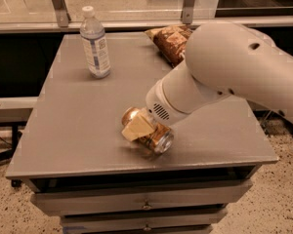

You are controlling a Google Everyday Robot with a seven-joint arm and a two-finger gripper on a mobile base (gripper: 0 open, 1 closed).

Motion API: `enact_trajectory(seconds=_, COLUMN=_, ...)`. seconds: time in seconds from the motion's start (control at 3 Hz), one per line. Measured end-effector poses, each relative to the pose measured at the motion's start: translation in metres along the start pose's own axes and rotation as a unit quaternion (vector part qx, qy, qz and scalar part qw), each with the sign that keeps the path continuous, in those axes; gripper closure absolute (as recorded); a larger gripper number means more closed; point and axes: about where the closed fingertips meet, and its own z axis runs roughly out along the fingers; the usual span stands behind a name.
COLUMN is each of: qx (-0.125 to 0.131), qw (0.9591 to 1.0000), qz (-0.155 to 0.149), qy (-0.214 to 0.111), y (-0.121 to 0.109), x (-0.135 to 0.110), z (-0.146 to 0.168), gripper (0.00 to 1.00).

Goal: Pick orange can

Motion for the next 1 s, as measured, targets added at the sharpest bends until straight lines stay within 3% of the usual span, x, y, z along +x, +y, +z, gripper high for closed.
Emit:
enact_trajectory(seconds=0.67, qx=0.003, qw=0.9997, qz=0.000, qy=-0.026, y=-0.007, x=-0.007, z=-0.008, gripper=0.87)
enact_trajectory(seconds=1.0, qx=-0.017, qw=0.9980, qz=0.002, qy=-0.060, y=-0.011, x=-0.013, z=-0.016, gripper=1.00)
